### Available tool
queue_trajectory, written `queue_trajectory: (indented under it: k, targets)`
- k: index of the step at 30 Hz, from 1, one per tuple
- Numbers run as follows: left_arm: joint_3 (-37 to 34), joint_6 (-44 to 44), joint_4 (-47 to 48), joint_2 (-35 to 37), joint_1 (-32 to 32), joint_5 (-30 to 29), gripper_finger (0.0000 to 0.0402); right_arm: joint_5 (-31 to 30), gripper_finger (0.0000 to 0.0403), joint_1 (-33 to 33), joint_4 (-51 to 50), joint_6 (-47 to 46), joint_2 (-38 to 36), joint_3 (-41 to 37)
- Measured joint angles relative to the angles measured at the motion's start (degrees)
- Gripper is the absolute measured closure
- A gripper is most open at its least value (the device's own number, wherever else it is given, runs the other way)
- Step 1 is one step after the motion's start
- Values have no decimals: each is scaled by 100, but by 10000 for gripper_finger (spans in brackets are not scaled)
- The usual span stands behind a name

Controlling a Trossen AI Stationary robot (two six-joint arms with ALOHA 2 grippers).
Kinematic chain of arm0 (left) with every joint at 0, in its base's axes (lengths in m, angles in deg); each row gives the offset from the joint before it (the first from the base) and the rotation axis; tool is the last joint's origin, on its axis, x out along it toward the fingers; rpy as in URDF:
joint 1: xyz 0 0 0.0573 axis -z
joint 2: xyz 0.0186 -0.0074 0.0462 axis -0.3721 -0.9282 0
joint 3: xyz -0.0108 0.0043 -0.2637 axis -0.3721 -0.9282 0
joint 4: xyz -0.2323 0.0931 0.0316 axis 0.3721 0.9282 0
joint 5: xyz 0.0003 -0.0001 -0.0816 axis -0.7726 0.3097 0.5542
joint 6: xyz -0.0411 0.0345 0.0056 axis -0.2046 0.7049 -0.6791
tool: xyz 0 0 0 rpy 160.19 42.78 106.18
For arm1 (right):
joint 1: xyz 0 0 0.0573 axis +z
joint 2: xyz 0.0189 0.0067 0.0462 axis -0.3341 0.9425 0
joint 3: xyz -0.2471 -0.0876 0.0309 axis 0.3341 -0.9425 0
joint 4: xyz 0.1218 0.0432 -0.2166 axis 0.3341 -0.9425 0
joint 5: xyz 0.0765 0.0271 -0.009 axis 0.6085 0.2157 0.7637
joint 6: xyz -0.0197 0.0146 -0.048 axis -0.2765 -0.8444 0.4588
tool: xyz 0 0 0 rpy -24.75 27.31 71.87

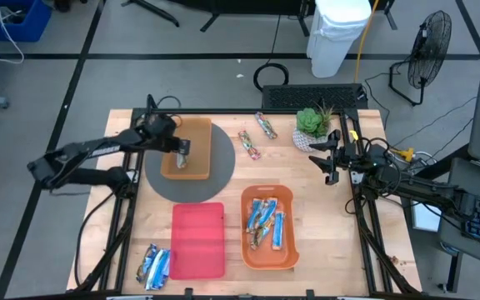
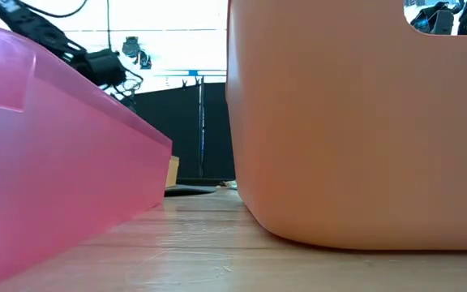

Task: Pick and place Granola Bars by type
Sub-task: Put the red granola bar into the light orange bin

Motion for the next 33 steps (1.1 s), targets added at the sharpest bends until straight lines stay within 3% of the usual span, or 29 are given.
queue_trajectory:
  k: [7,16,23,27,33]
  targets:
    - [101,96,-89,-484,0,35,389,0,226,0,0,0,0,0]
    - [101,239,-220,-464,11,90,297,0,223,0,1,0,0,0]
    - [234,415,-663,-185,11,993,237,0,226,0,1,0,0,0]
    - [890,544,-1218,-99,102,1514,226,0,223,0,2,0,0,0]
    - [2728,1556,-940,-730,609,1104,236,0,226,0,0,0,0,-1]
